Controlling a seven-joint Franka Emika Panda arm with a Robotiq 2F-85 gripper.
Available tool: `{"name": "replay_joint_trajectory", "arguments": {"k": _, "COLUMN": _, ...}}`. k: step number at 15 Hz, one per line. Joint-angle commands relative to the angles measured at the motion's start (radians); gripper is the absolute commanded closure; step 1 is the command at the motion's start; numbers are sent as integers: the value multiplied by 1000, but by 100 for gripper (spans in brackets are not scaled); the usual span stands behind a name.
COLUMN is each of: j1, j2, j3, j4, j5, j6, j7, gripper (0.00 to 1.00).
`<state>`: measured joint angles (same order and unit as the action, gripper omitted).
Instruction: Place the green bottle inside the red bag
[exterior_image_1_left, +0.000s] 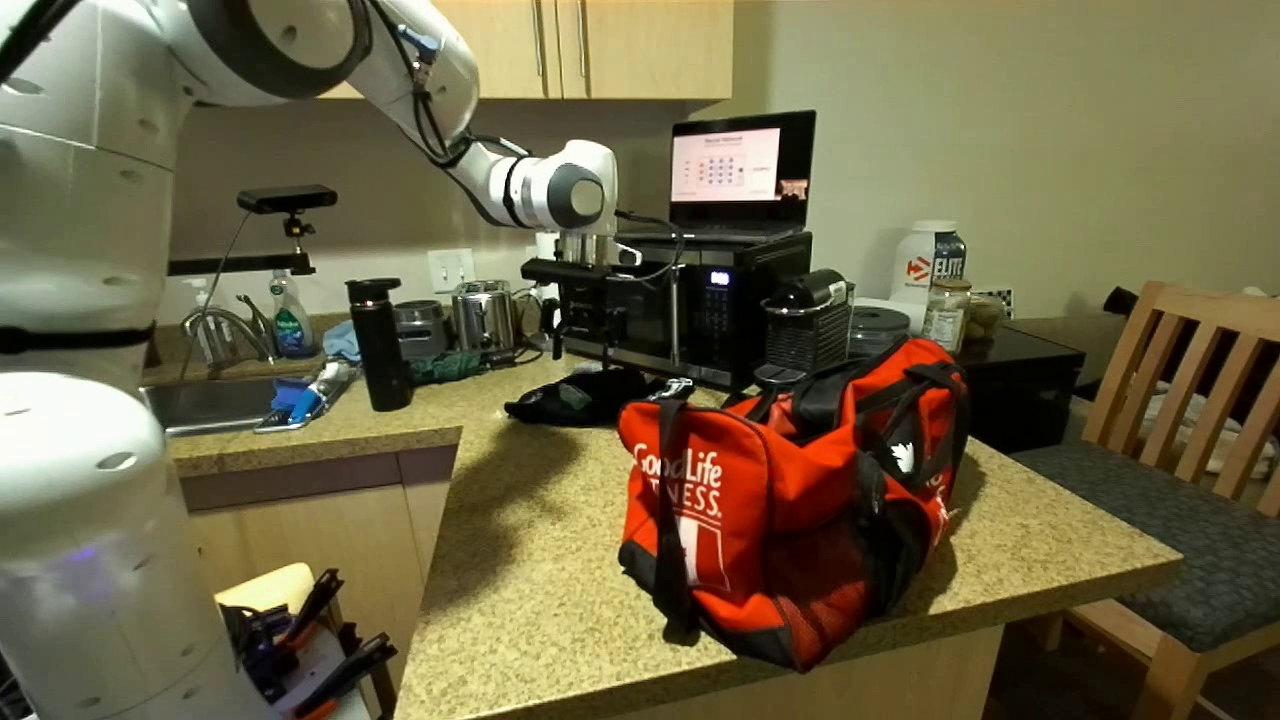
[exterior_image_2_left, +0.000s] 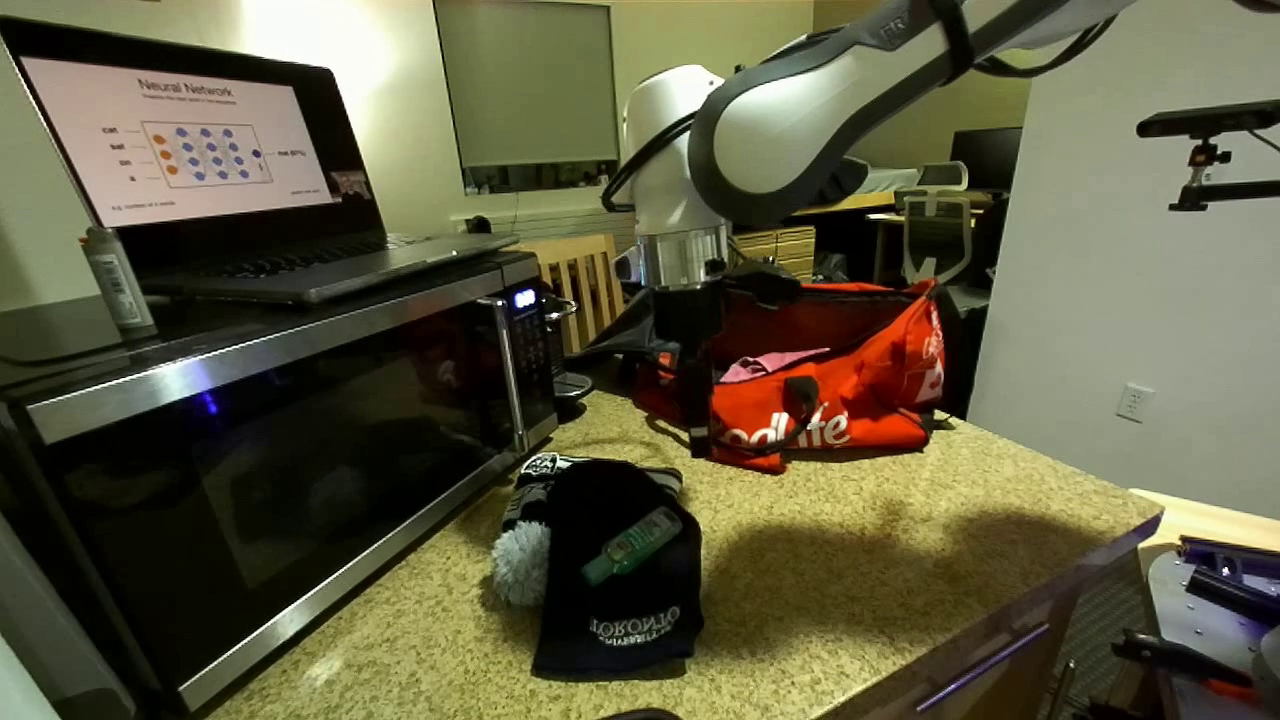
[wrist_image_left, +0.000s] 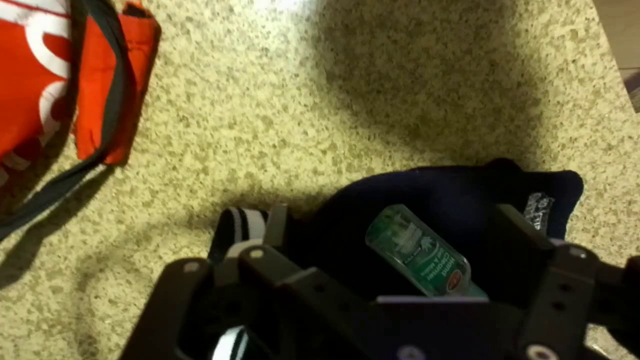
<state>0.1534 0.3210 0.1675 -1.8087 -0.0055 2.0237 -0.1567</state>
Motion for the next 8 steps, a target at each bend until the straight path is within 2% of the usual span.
{"name": "replay_joint_trajectory", "arguments": {"k": 1, "j1": 2, "j2": 117, "j3": 19, "j4": 138, "j5": 1, "j6": -23, "j7": -114, "gripper": 0}}
{"name": "replay_joint_trajectory", "arguments": {"k": 8, "j1": 3, "j2": 286, "j3": 44, "j4": 332, "j5": -23, "j6": -112, "j7": -327, "gripper": 0}}
